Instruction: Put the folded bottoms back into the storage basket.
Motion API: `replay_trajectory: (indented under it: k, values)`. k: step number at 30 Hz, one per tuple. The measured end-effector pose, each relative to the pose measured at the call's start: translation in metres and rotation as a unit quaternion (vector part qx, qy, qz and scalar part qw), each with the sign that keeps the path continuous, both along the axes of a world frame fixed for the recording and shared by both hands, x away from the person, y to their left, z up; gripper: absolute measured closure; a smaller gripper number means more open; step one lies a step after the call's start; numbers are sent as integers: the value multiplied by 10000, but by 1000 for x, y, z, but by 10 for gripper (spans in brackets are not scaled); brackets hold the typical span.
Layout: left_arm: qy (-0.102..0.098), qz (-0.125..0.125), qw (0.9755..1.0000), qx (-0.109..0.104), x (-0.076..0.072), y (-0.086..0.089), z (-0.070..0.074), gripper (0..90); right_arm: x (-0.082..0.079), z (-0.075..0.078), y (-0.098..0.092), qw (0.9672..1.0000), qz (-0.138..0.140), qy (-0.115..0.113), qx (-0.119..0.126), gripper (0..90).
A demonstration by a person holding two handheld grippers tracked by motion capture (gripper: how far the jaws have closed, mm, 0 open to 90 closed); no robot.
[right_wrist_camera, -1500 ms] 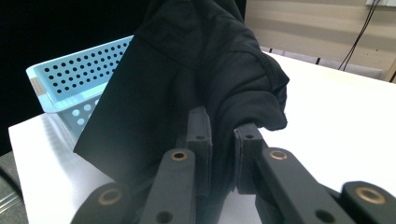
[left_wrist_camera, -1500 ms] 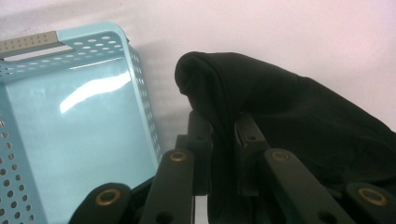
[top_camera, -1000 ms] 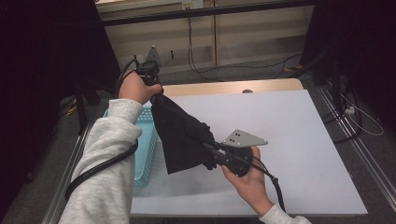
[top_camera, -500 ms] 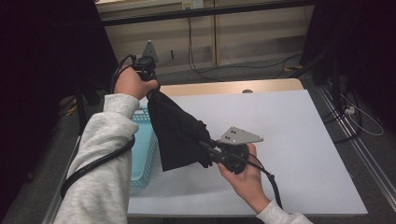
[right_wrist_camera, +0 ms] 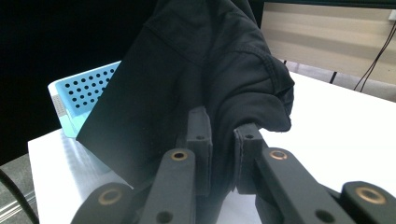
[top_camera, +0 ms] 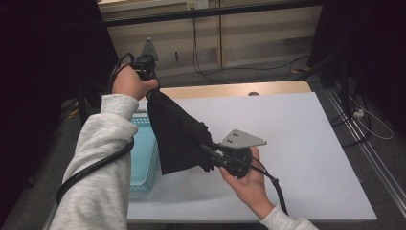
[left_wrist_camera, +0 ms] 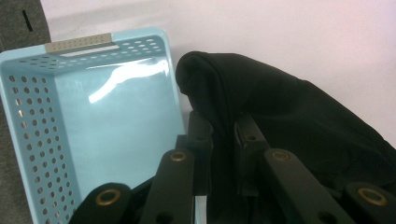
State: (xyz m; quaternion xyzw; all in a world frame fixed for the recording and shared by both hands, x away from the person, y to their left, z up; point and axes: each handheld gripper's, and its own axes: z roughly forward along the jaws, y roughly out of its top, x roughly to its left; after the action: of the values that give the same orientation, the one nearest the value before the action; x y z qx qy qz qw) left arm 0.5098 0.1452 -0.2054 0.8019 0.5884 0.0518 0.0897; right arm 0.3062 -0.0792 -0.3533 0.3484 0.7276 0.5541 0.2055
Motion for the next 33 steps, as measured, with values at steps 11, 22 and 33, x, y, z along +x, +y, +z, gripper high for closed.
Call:
replay_trajectory:
  k: [11, 22, 33]
  values:
    - [-120, 132, 9998, 11, -1, 14, 13, 802, 4, 9, 14, 9999, 143, -78, -20, 806]
    - [-137, 240, 9996, 27, -1, 30, 19, 802, 8, 16, 27, 9994, 305, -135, -41, 806]
    - [-143, 319, 9994, 49, 0, 43, 20, 802, 11, 16, 41, 9991, 418, -119, -21, 806]
